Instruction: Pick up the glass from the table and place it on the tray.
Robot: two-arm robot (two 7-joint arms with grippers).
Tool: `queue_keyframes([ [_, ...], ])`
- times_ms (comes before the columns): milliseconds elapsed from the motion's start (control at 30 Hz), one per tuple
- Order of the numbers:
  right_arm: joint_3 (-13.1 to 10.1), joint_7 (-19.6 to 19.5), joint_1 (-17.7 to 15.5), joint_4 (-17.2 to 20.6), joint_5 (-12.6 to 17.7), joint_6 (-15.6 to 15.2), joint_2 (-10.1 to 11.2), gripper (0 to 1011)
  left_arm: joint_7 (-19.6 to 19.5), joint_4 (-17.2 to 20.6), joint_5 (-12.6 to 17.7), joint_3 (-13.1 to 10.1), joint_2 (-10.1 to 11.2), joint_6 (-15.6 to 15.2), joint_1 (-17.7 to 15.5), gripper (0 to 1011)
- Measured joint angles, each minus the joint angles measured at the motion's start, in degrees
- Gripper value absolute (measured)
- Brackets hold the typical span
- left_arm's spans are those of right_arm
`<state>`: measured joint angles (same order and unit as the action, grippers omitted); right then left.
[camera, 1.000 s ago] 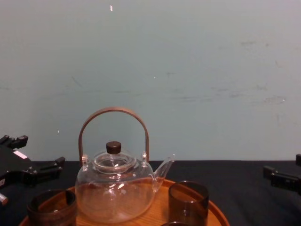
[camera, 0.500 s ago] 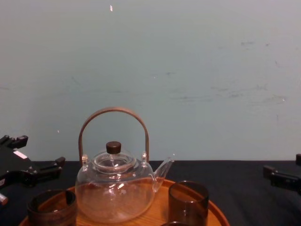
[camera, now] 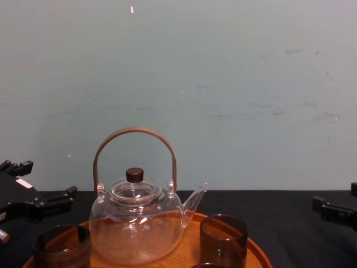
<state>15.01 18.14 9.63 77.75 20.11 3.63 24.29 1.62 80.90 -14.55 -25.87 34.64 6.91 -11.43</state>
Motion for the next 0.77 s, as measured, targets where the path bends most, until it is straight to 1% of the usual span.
queue_keyframes([
  [767,0.0,0.0,0.0,0.0,0.0,0.0,0.0,1002,0.0,0.0,0.0,0.0,0.0,0.0,0.0,1001],
])
